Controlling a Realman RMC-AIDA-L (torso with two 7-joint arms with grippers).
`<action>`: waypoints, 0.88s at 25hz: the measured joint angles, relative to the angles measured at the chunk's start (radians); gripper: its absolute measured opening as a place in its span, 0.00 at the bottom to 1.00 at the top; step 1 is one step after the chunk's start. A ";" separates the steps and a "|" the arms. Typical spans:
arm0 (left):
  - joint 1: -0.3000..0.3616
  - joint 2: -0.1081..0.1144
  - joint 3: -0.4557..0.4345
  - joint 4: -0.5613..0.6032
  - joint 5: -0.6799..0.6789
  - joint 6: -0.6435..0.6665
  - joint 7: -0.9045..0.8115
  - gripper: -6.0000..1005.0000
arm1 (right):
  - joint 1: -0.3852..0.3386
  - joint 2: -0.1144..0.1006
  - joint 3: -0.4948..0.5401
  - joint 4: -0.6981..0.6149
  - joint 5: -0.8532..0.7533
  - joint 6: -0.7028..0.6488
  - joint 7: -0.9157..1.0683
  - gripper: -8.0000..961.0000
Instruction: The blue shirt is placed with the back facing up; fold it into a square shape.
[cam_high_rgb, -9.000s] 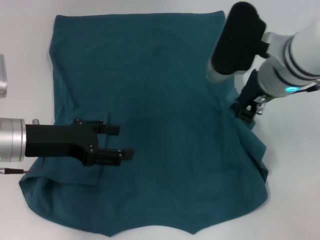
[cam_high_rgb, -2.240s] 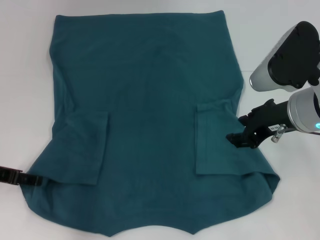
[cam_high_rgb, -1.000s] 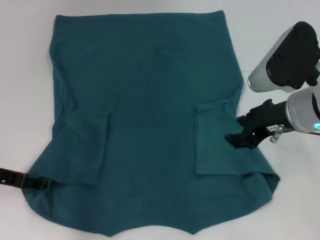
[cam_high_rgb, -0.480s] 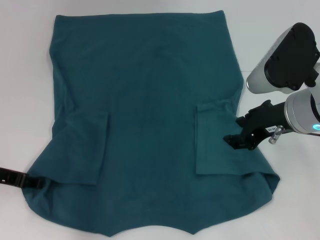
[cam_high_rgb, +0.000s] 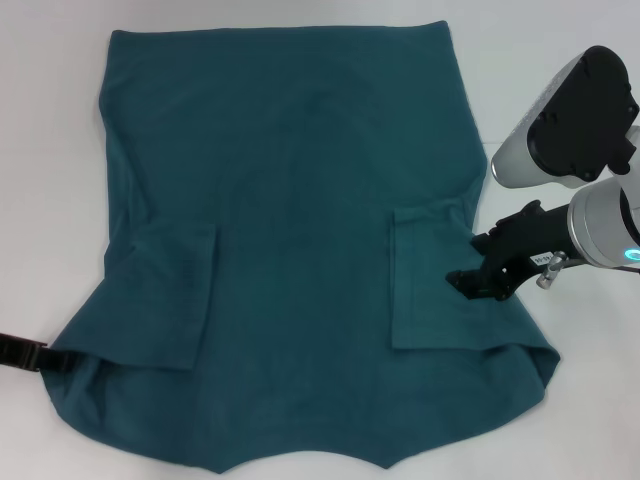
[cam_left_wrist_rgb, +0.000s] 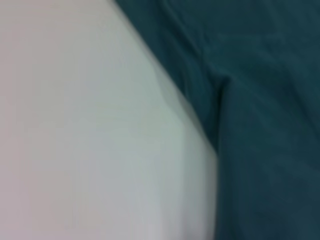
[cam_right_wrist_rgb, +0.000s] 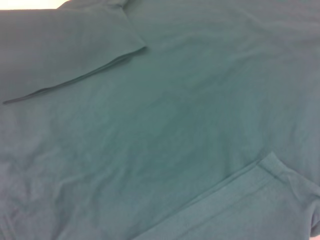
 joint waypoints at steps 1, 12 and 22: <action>0.000 -0.001 0.000 -0.001 0.006 -0.004 0.000 0.57 | 0.000 0.000 0.000 0.000 0.000 0.000 0.000 0.57; -0.003 -0.013 0.005 -0.004 0.018 -0.024 0.006 0.57 | 0.001 0.000 -0.002 0.003 0.000 0.000 0.000 0.57; -0.002 -0.028 0.010 -0.004 0.030 -0.047 0.030 0.28 | -0.002 0.001 -0.002 0.002 0.000 0.000 0.005 0.57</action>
